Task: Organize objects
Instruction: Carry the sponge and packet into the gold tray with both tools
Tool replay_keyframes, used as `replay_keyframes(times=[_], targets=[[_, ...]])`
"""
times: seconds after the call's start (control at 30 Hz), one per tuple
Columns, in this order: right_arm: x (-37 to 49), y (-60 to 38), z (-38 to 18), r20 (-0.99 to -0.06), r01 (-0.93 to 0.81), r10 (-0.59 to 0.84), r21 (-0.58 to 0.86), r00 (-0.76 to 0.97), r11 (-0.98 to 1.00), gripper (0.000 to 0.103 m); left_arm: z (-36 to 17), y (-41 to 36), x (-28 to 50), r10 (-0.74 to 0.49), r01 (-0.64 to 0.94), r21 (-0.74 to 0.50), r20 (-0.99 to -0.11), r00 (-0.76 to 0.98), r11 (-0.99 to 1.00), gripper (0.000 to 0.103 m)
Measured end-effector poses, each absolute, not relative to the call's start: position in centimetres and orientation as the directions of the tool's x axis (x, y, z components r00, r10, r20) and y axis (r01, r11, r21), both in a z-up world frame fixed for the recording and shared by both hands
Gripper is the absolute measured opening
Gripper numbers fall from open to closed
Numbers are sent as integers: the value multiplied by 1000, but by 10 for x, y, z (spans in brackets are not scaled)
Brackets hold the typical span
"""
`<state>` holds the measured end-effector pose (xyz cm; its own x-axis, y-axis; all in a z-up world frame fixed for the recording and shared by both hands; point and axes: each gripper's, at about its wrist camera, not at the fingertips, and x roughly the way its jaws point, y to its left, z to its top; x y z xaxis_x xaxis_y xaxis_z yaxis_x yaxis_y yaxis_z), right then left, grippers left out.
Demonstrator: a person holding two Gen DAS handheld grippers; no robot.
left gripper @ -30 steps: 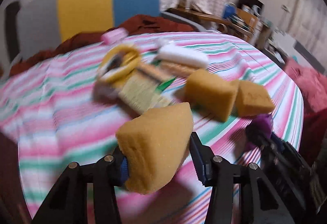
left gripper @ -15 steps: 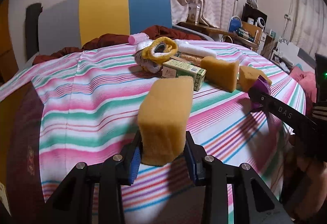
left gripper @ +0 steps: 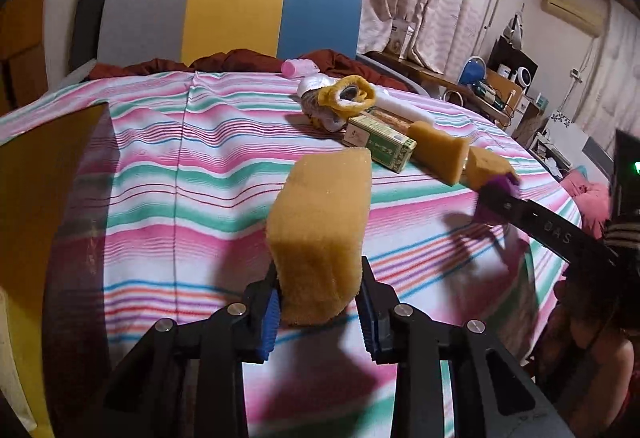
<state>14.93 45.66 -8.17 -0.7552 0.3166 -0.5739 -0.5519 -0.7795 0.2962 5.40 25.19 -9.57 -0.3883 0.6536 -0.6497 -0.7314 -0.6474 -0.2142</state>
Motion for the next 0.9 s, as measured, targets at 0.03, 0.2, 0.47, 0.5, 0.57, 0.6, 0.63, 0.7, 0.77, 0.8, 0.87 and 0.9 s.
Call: replay_keyframes(times=[0.03,0.2,0.47,0.5,0.57,0.6,0.63,0.7,0.77,0.8,0.87,0.9], targets=[[147,452,-81,-575,-540,302,301,-760,-786,35,-94,249,56,659,-735,-218,-647,-385,-643,34],[138,428,-76,-582,-479,227,323,-781,-816,34,-78,231,68,692,-748,-227,-606,-393,-623,34],[119,382,-72,-601,-376,125,312,-789,-873,34,-51,196,67,721,-728,-270,-552,-419,-630,34],[117,375,-71,-601,-360,112,309,-791,-880,34,-49,192,67,723,-723,-278,-547,-422,-632,34],[113,363,-68,-601,-330,89,305,-795,-893,34,-44,181,67,727,-712,-294,-535,-430,-638,34],[112,357,-66,-597,-314,76,305,-798,-899,34,-41,175,66,724,-703,-297,-531,-441,-646,34],[111,350,-64,-593,-296,64,304,-803,-905,34,-38,169,64,722,-695,-302,-525,-450,-653,34],[109,338,-58,-581,-266,46,300,-812,-916,34,-32,155,61,720,-675,-319,-513,-467,-665,34],[108,328,-51,-567,-236,30,294,-823,-926,34,-27,140,54,712,-645,-340,-503,-490,-684,34],[108,322,-47,-557,-220,21,293,-830,-930,34,-25,131,50,705,-628,-349,-498,-505,-696,34],[107,313,-39,-539,-192,2,297,-842,-935,34,-21,114,42,686,-590,-363,-492,-535,-721,34],[106,307,-35,-530,-175,-12,301,-848,-938,34,-20,105,36,673,-566,-371,-492,-553,-736,34]])
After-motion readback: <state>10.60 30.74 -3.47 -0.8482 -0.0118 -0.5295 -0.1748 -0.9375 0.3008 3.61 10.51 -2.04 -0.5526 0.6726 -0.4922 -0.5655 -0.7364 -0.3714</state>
